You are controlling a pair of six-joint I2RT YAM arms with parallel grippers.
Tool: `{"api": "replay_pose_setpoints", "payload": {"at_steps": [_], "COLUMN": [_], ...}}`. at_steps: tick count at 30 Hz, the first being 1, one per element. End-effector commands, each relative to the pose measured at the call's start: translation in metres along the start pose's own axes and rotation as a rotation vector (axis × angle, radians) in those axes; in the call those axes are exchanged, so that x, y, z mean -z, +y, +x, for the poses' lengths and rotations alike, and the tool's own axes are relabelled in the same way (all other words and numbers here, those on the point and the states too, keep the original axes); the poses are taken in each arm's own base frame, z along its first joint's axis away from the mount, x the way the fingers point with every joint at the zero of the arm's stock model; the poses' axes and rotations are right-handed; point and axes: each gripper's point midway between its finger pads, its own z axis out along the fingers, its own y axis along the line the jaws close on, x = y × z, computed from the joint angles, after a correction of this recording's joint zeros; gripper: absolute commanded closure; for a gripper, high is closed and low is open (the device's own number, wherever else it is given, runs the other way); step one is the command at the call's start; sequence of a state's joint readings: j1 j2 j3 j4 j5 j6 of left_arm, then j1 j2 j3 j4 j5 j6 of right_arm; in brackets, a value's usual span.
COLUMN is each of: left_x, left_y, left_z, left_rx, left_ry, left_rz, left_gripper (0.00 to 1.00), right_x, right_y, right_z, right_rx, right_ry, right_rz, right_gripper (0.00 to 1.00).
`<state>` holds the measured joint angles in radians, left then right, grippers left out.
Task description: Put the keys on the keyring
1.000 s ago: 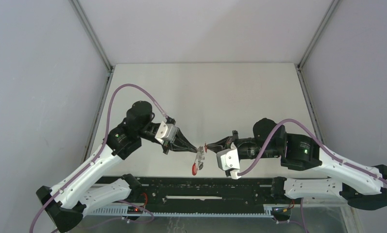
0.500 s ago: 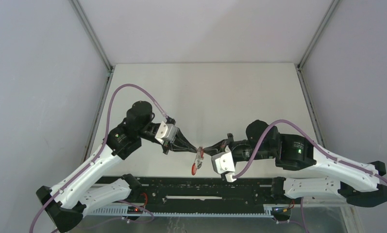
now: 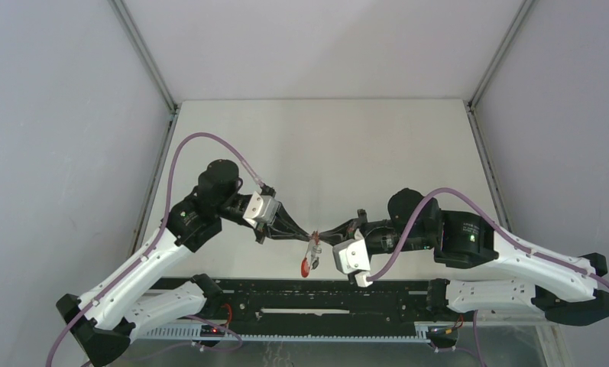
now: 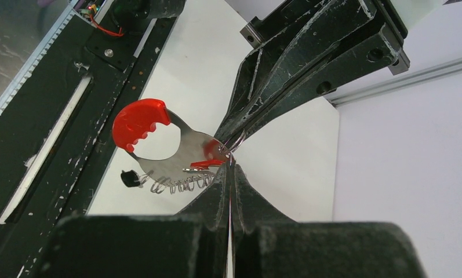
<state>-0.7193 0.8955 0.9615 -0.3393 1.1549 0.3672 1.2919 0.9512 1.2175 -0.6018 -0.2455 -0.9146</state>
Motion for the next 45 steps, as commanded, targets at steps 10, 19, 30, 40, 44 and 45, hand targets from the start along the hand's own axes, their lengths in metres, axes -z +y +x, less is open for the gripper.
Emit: {"api": "replay_pose_setpoints", "payload": {"at_steps": [10, 19, 30, 40, 44, 45], "left_x": [0.0027, 0.0028, 0.0029, 0.0025, 0.0026, 0.0026], "left_y": [-0.0020, -0.0016, -0.0021, -0.0021, -0.0020, -0.0021], "left_z": [-0.0164, -0.0142, -0.0109, -0.0099, -0.0089, -0.0090], "left_rx": [-0.090, -0.090, -0.088, -0.080, -0.082, -0.083], "left_ry": [-0.025, -0.021, -0.014, -0.010, -0.009, -0.009], "left_rz": [-0.006, -0.012, -0.011, -0.008, -0.009, -0.009], "left_gripper": [1.00, 1.00, 1.00, 1.00, 1.00, 1.00], "right_x": [0.0019, 0.0003, -0.0010, -0.0035, -0.0047, -0.0050], "right_y": [-0.0134, -0.0153, -0.0174, -0.0167, -0.0162, -0.0162], "right_z": [-0.0200, -0.0235, -0.0263, -0.0272, -0.0266, -0.0265], "right_rx": [0.026, 0.032, 0.036, 0.033, 0.031, 0.030], "right_ry": [-0.053, -0.063, -0.072, -0.077, -0.076, -0.075], "right_rz": [0.033, 0.034, 0.037, 0.031, 0.029, 0.028], "right_gripper": [1.00, 1.00, 1.00, 1.00, 1.00, 1.00]}}
